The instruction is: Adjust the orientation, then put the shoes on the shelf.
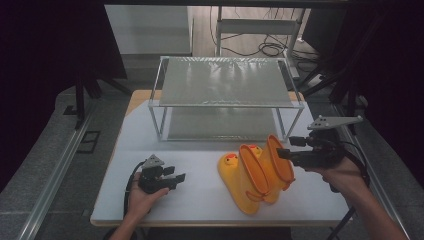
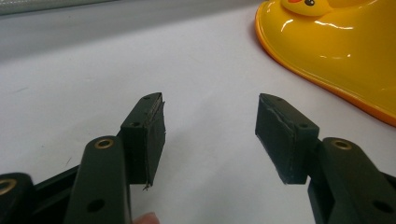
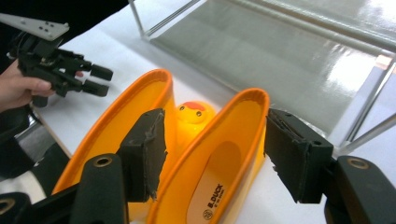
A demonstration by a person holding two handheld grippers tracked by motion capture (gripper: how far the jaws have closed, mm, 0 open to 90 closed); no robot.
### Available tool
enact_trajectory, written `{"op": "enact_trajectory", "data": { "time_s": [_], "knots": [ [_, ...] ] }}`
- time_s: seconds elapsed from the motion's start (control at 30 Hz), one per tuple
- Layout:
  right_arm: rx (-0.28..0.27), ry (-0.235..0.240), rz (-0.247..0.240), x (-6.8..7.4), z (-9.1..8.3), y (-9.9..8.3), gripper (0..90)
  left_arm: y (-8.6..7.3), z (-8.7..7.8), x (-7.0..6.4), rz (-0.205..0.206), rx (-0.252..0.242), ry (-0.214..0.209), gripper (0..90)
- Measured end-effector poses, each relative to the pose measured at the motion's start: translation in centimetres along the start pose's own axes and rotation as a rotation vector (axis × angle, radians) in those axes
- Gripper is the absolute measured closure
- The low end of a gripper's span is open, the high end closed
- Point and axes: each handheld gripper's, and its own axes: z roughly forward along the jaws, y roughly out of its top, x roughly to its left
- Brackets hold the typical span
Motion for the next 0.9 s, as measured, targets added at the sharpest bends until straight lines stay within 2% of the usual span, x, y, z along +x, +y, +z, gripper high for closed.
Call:
{"op": "enact_trajectory", "data": {
  "time_s": [0.17,0.47,0.77,0.9],
  "knots": [
    [0.060,0.011,-0.010,0.4,0.4,0.8,37.9,0.0,-0.1,0.0,0.002,-0.001,0.000,42.1],
    [0.174,0.027,-0.003,0.6,1.4,1.2,37.0,0.0,0.0,0.0,0.004,0.001,-0.002,42.1],
    [0.230,0.049,0.021,0.5,1.7,1.3,35.9,0.0,0.1,0.0,0.002,0.004,-0.004,42.1],
    [0.260,0.061,0.018,0.8,2.2,1.7,35.5,0.0,0.0,0.0,0.001,0.003,-0.003,42.0]
  ]
}}
